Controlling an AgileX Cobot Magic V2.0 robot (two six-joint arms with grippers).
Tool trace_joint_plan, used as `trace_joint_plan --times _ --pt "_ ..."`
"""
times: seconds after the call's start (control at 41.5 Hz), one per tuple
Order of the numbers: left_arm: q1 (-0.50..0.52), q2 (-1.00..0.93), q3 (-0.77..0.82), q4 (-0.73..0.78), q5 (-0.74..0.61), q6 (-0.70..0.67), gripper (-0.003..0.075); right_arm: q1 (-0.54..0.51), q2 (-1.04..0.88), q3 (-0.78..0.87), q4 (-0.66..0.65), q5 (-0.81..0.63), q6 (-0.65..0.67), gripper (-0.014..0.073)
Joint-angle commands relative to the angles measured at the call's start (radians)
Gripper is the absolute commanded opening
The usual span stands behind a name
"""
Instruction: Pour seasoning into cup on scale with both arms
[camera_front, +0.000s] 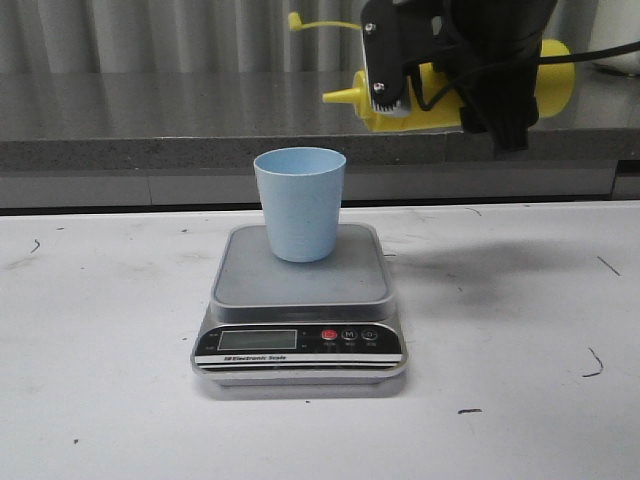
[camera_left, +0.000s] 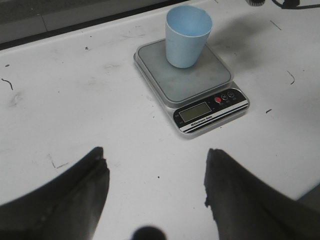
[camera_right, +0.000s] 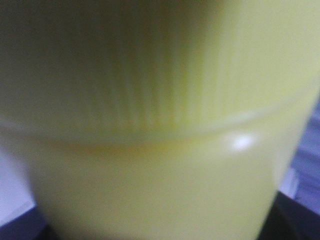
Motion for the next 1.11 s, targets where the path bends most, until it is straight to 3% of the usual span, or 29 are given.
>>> trace_joint_plan --times 0.0,0.096,0.217,0.338,0.555,0.651,0.868,1.085 --pt "-0.007 0.002 -0.025 0.0 -0.069 -0.009 0.0421 -0.021 -0.048 -0.036 0.002 -0.011 0.174 0.0316" --pt "-0.007 0.002 -0.025 0.0 -0.069 -0.009 0.0421 -0.05 -0.05 -0.036 0.08 -0.009 0.283 0.0316" --pt "-0.007 0.002 -0.025 0.0 -0.069 -0.009 0.0421 -0.098 -0.059 -0.028 0.238 -0.003 0.292 0.0316" --pt "-0.007 0.002 -0.025 0.0 -0.069 -0.009 0.0421 -0.162 -0.098 0.033 0.41 -0.085 0.292 0.0316" --pt "-0.007 0.002 -0.025 0.0 -0.069 -0.009 0.0421 -0.286 -0.237 0.264 0.683 -0.474 0.299 0.0316" --pt "-0.007 0.002 -0.025 0.0 -0.069 -0.009 0.0421 -0.345 -0.277 0.374 0.778 -0.744 0.319 0.0316" --pt "-0.007 0.002 -0.025 0.0 -0.069 -0.009 0.0421 -0.396 -0.268 0.547 0.78 -1.17 0.298 0.0316" --pt "-0.007 0.002 -0.025 0.0 -0.069 -0.009 0.0421 -0.397 -0.166 0.585 0.95 -1.37 0.159 0.0316"
